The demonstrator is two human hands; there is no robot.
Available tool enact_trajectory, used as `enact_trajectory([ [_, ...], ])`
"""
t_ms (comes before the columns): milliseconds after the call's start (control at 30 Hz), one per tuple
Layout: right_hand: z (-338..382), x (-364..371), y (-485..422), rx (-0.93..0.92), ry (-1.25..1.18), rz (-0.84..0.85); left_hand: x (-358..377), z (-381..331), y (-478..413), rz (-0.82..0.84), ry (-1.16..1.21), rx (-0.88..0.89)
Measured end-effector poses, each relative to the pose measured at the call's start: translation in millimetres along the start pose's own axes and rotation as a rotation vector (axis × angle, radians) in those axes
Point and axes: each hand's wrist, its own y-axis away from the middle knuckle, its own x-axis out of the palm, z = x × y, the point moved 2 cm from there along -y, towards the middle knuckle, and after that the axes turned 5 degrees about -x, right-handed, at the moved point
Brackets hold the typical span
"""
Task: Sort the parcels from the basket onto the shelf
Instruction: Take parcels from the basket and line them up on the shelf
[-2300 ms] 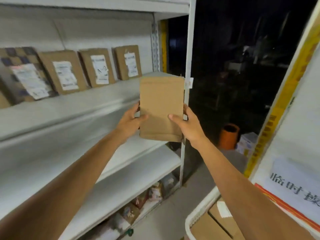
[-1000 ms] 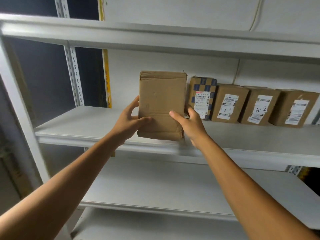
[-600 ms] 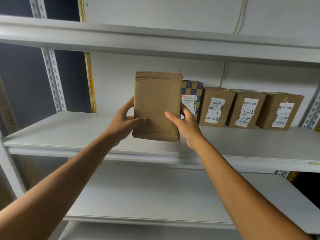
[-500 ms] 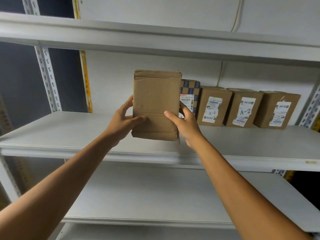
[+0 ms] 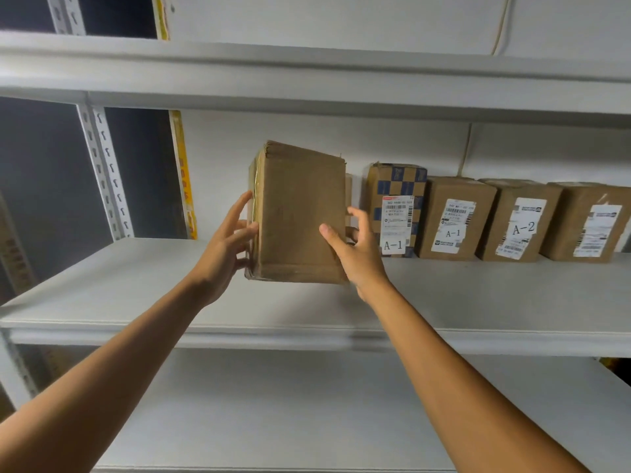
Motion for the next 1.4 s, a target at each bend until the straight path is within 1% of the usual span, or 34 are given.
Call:
enact_trajectory([
  [67, 2, 20, -10, -0.068, 0.094, -0.017, -19, 8, -8, -0.064, 0.025, -0.011],
  [133, 5, 43, -17, -0.097, 0.161, 0.037, -34, 16, -16, -0.11, 0.03, -0.044],
  [233, 2, 73, -19, -0.036, 0.148, 0.125, -52, 20, -23, -0.145, 0.051, -0.049],
  [367, -3, 110, -26, 0.042, 0.162, 0.242, -75, 21, -32, -0.16, -0.047, 0.017],
  [433, -4, 122, -33, 0.035, 0.156, 0.228, -82, 23, -37, -0.13, -0.06, 0.054],
  [533, -13, 126, -41, 0.038, 0.149, 0.178, -87, 32, -41, -0.016, -0.061, 0.069],
  [667, -29, 122, -42, 0.054, 0.071, 0.169, -88, 44, -49, 0.002, -0.006, 0.055],
  [800, -43, 120, -50, 0.044, -0.004, 0.152, -93, 55, -65, -0.029, -0.104, 0.023],
  [867, -47, 119, -58, 0.032, -0.05, 0.167, -97, 60, -73, -0.047, -0.142, -0.038],
  [967, -48, 120, -71, 0.029, -0.074, 0.202, -100, 69, -85, -0.082, -0.09, -0.17],
  [1067, -55, 122, -81, 0.026, -0.087, 0.212, -101, 73, -99, -0.093, -0.047, -0.207],
  [1133, -57, 125, -87, -0.01, -0.027, 0.215, -101, 74, -107, -0.127, -0.039, -0.212],
  [1200, -58, 125, -96, -0.035, 0.142, 0.19, -100, 74, -114, -0.177, -0.031, -0.193],
  [1267, -59, 125, -104, -0.044, 0.283, 0.152, -100, 74, -119, -0.223, -0.077, -0.146],
  [1400, -70, 132, -105, -0.065, 0.346, 0.19, -97, 80, -132, -0.374, -0.214, -0.06],
])
